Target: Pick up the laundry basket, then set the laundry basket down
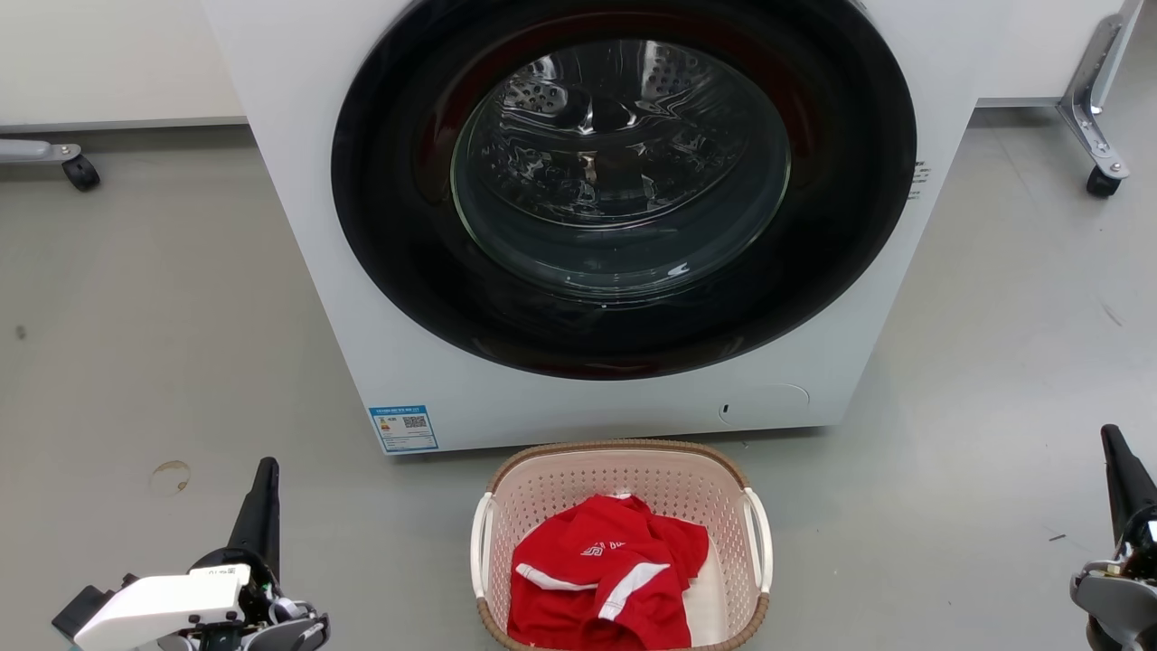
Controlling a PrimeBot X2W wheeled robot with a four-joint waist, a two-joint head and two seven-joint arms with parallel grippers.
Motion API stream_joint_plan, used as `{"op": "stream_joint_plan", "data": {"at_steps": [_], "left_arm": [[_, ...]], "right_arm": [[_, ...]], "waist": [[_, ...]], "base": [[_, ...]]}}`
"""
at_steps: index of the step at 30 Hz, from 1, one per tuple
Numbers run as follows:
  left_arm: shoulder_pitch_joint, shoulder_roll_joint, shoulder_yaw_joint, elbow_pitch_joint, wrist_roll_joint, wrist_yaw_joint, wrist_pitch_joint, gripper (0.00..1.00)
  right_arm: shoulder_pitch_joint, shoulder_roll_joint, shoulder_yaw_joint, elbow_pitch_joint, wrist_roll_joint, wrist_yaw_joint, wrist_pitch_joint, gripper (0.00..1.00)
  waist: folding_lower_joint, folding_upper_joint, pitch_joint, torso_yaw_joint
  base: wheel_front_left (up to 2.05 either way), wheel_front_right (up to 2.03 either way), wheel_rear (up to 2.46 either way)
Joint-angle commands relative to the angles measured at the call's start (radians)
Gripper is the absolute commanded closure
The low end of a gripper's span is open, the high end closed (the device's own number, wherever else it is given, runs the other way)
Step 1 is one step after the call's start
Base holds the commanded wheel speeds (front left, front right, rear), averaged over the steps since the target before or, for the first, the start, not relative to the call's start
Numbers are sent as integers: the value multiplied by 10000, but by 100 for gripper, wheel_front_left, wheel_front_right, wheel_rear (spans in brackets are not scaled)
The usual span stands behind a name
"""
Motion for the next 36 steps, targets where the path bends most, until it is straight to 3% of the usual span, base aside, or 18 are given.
{"op": "stream_joint_plan", "data": {"at_steps": [1, 36], "left_arm": [[-171, 114, 364, -212, 84, -102, 70, 100], [-186, -79, 631, -185, 309, -102, 287, 100]], "right_arm": [[-486, -250, 156, -316, 55, 48, 83, 100], [-486, -250, 158, -314, 56, 48, 81, 100]], "waist": [[-1, -1, 0, 1], [-1, -1, -1, 1]], "base": [[0, 0, 0], [0, 0, 0]]}}
